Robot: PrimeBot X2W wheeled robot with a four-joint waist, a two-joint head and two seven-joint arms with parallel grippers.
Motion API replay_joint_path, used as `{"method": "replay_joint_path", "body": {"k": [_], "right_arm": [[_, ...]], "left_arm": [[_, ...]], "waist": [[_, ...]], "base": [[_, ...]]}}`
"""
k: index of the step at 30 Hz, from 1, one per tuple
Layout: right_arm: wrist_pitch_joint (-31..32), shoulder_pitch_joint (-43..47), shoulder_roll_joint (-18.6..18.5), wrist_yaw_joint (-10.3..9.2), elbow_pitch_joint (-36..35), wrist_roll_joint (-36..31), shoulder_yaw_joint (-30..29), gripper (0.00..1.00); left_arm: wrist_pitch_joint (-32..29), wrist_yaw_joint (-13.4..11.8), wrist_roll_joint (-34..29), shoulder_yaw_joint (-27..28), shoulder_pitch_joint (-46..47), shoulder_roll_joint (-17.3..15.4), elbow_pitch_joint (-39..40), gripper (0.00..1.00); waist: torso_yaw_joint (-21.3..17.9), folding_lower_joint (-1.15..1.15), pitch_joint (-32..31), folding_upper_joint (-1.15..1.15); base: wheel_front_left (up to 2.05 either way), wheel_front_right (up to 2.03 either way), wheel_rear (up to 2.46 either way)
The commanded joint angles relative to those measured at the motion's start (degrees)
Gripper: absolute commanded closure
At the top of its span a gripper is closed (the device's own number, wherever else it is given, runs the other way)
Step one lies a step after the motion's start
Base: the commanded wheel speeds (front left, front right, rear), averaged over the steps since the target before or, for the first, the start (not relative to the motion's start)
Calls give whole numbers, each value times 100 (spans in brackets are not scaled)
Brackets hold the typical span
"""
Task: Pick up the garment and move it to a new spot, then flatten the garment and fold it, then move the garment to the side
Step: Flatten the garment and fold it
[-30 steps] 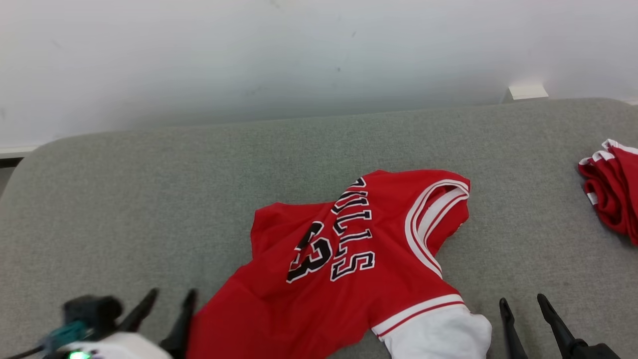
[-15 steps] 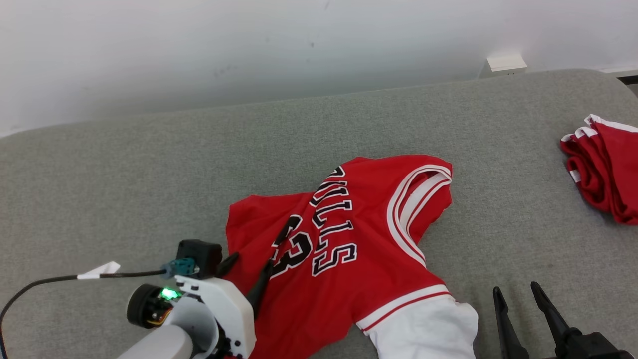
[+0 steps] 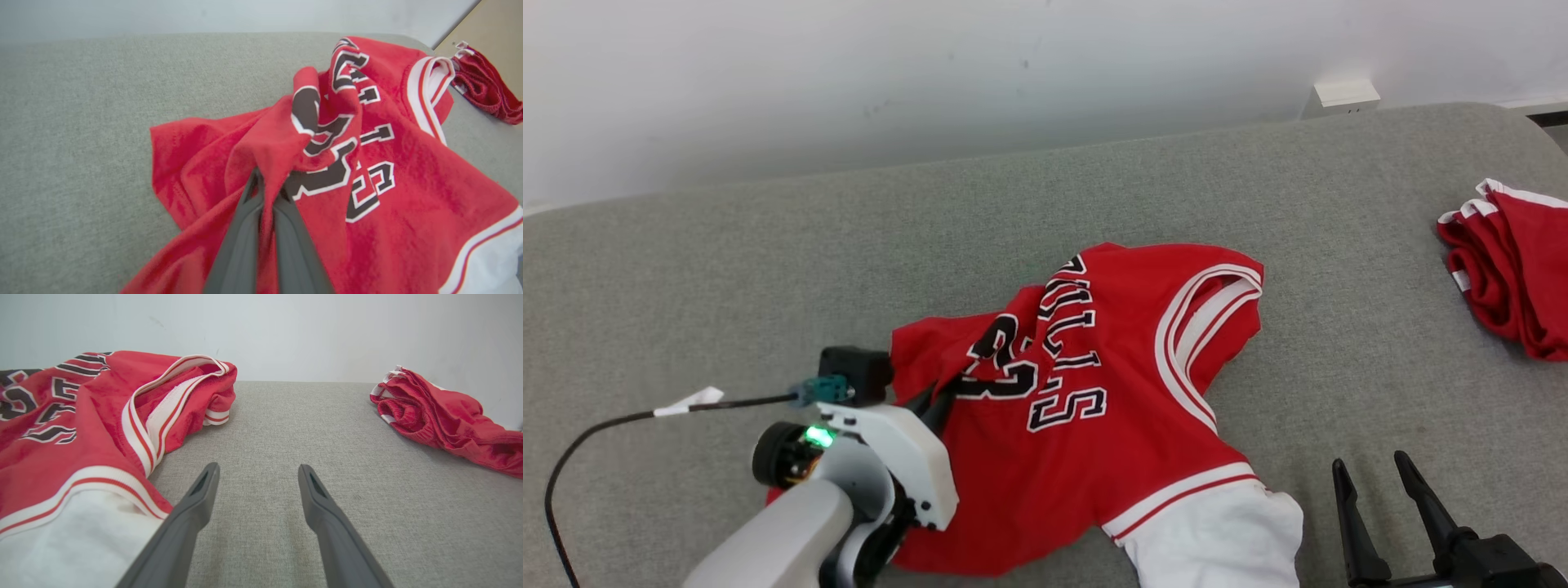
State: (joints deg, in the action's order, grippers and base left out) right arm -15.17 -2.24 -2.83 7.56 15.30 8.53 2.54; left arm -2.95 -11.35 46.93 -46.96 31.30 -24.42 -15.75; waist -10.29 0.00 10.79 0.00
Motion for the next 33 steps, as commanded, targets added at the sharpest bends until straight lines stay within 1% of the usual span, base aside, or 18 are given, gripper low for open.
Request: {"method": "replay_joint_path", "body": {"k": [1, 4, 5, 7, 12, 16, 17, 18, 19, 22, 26, 29, 33], "right_arm": [[5, -45, -16, -15, 20, -67, -4, 0], [5, -77, -14, -15, 32, -89, 34, 0], [4, -95, -16, -15, 38, -101, 55, 0], [4, -129, -14, -15, 57, -123, 99, 0], [4, -215, -15, -15, 84, -115, 169, 0], [4, -219, -15, -15, 90, -109, 169, 0], [4, -222, -15, -15, 100, -100, 177, 0], [4, -220, -15, -15, 102, -88, 187, 0], [5, -222, -14, -15, 100, -73, 191, 0], [5, -174, -16, -15, 82, -42, 136, 0], [4, -75, -17, -15, 53, -29, 44, 0], [4, 0, -15, -15, 38, -43, -35, 0], [4, 94, -15, -15, 13, -99, -108, 0]], "left_arm": [[48, 13, 46, 87, 152, 21, -55, 100], [103, 82, 299, 299, 311, 158, -228, 100], [88, 123, 292, 332, 396, 154, -339, 100], [90, 188, 420, 432, 540, 246, -564, 100], [200, 304, 382, 511, 949, 343, -1297, 100], [451, 375, 366, 614, 1254, 487, -1878, 100], [631, 389, 288, 631, 1364, 523, -2201, 70], [677, 423, 263, 600, 1389, 539, -2350, 53], [726, 473, 259, 592, 1409, 565, -2486, 0], [939, 570, 203, 555, 1394, 616, -2782, 0], [1285, 615, 151, 536, 1207, 625, -2861, 0], [1472, 548, 123, 536, 1034, 527, -2624, 0], [1538, 390, -38, 398, 591, 363, -1868, 0]], "waist": [[-5, 0, 5, 0], [-32, 0, 25, 0], [-46, 0, 35, 0], [-80, 0, 58, 0], [-214, 0, 108, 0], [-286, 0, 152, 0], [-318, 0, 153, 0], [-339, 0, 151, 0], [-355, 0, 152, 0], [-351, 0, 104, 0], [-306, 0, -26, 0], [-269, 0, -155, 0], [-232, 0, -330, 0]], "base": [[0, 0, 0], [0, 0, 0], [0, 0, 0], [0, 0, 0], [0, 0, 0], [0, 0, 0], [0, 0, 0], [0, 0, 0], [0, 0, 0], [0, 0, 0], [0, 0, 0], [0, 0, 0], [0, 0, 0]]}}
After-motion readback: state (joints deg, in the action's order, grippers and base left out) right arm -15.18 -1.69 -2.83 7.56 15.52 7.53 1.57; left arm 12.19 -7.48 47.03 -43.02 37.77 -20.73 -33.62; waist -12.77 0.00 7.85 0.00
